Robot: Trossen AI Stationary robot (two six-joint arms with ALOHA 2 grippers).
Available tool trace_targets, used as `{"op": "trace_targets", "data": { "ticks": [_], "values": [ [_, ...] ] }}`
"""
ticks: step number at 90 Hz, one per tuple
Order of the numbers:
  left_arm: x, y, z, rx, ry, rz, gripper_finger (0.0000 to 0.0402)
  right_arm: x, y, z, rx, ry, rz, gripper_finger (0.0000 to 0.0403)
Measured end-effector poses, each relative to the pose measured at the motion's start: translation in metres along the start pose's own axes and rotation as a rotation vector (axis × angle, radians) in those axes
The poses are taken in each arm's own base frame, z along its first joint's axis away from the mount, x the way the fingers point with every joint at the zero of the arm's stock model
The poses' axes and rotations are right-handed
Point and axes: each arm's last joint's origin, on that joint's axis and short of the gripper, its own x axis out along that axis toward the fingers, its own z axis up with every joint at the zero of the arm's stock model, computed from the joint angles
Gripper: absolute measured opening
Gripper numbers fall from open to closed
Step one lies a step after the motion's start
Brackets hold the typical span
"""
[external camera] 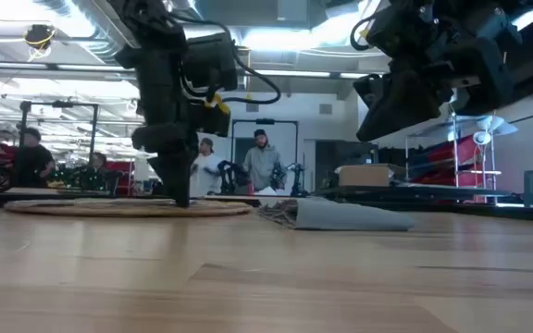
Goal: Set table place
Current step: Put the silver table knife on the brown placemat
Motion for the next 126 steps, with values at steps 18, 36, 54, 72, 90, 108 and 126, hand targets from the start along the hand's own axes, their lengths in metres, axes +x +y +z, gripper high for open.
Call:
{"op": "trace_targets", "data": {
  "ticks": [18, 36, 54, 72, 90, 108, 126],
  "values": [
    [0.001, 0.006, 0.0, -0.006, -0.002, 0.011, 0.0, 0.0, 0.0, 0.0, 0.0, 0.0, 0.0, 0.0],
    [0.002, 0.014, 0.0, -0.024, 0.002, 0.013, 0.0, 0.0, 0.0, 0.0, 0.0, 0.0, 0.0, 0.0],
    [0.002, 0.026, -0.004, -0.04, 0.033, 0.053, 0.0, 0.0, 0.0, 0.0, 0.0, 0.0, 0.0, 0.0],
    [0.002, 0.032, -0.007, -0.044, 0.069, 0.074, 0.0, 0.0, 0.0, 0.0, 0.0, 0.001, 0.0, 0.0],
    [-0.003, 0.036, -0.01, -0.017, 0.143, 0.149, 0.0, 0.0, 0.0, 0.0, 0.0, 0.0, 0.0, 0.0],
    [-0.011, 0.04, -0.007, -0.007, 0.192, 0.215, 0.0, 0.0, 0.0, 0.0, 0.0, 0.0, 0.0, 0.0],
    [-0.014, 0.039, -0.015, -0.018, 0.275, 0.205, 0.0, 0.0, 0.0, 0.0, 0.0, 0.0, 0.0, 0.0]
  ]
}}
